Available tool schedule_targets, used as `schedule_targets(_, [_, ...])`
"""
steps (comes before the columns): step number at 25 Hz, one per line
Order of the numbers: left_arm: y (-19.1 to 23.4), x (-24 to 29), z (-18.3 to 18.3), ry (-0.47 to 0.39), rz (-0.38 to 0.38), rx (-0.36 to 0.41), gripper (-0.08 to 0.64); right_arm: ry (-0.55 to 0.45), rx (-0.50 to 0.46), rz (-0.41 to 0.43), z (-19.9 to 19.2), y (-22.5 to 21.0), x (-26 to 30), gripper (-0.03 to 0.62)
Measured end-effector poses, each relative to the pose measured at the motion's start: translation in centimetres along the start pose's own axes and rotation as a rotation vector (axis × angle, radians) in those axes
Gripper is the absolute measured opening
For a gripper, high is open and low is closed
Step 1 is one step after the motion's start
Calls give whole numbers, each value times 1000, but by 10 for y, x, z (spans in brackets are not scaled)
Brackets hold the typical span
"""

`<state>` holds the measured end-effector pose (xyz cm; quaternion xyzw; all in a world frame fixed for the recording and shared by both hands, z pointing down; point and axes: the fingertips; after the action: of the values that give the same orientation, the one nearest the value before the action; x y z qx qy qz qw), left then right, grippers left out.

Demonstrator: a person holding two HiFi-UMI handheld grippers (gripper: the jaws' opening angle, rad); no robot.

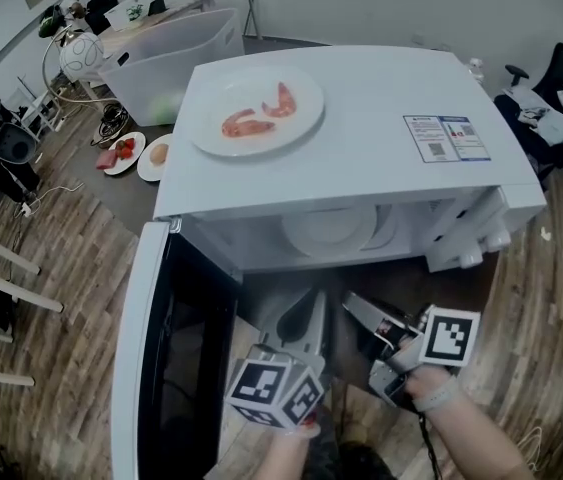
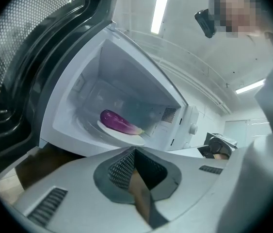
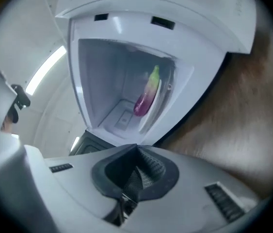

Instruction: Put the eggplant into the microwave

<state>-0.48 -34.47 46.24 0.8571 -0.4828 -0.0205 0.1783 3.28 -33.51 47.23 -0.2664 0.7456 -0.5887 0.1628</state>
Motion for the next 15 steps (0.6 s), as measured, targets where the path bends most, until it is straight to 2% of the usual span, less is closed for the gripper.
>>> schedule_targets(5, [-10,-14,-13,8,3,17,6,48,-321,-105,-10,-4,-20,1])
schedule_targets(10, [-33,-29,-26,3,-28,23,6,76,-624,-171,-26,1,-39,0])
schedule_targets(15, [-51,-47,-35,-5,-51,28,6,67,-721,-171,-41,11,-58,2])
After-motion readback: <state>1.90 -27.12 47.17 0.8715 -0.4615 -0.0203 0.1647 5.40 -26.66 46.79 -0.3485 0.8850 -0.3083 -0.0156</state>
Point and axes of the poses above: the fingertips, and each gripper's own axes: x forward along the fingers, y to its left, z out of its top, and after that the axes turned 6 degrees about x, right-handed
